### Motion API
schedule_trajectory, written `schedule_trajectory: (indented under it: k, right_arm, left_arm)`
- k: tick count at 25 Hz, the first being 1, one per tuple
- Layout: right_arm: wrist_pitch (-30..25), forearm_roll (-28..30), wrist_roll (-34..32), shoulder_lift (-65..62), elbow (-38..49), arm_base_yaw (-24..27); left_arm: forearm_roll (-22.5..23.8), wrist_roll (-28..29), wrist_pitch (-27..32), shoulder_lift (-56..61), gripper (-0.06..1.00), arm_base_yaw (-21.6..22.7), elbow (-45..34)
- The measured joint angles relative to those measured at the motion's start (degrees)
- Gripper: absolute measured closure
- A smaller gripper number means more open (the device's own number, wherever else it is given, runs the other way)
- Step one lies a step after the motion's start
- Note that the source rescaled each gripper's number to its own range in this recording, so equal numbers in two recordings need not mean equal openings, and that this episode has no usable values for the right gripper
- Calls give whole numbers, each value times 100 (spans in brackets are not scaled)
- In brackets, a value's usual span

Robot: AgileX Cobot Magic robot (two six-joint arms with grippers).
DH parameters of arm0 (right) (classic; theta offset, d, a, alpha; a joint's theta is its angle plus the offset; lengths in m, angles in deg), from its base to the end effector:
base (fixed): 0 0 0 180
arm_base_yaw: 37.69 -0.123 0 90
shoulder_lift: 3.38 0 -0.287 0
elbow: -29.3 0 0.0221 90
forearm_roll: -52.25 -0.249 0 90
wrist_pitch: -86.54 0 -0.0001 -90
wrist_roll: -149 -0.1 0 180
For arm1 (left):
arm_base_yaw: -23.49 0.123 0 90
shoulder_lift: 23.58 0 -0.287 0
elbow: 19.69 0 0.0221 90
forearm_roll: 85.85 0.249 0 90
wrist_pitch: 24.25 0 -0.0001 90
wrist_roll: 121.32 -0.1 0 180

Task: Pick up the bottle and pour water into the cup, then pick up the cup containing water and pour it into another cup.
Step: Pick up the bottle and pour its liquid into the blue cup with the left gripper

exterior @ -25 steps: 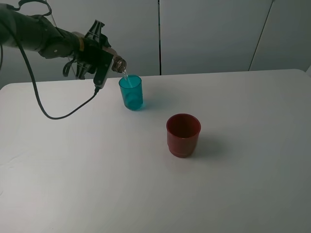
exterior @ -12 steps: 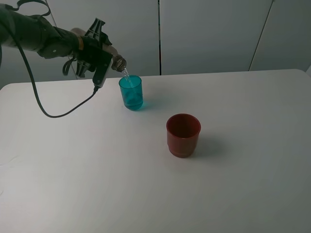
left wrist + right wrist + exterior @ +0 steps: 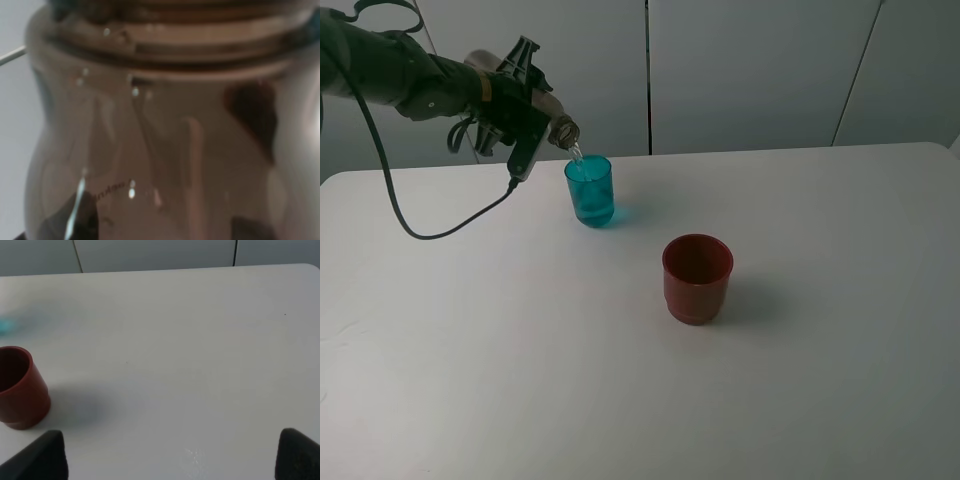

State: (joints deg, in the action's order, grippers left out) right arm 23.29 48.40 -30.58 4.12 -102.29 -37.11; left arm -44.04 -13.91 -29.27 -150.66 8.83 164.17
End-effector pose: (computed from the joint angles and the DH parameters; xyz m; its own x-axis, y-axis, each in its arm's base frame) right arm -0.0035 0.0060 0.2697 -0.4873 0.0278 -0.8728 -0.0311 0.9983 0.0492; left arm 0.4632 -0.1271 0.1849 0.4709 0.8174 0.3320 0.3097 -0.5055 0.8053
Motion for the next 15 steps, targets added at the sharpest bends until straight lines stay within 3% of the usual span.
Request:
schedule_trajectory:
  k: [15]
  right_arm:
    - [0, 0, 0, 0, 0, 0]
  left_arm:
    - [0, -494, -210, 0, 94, 38, 4]
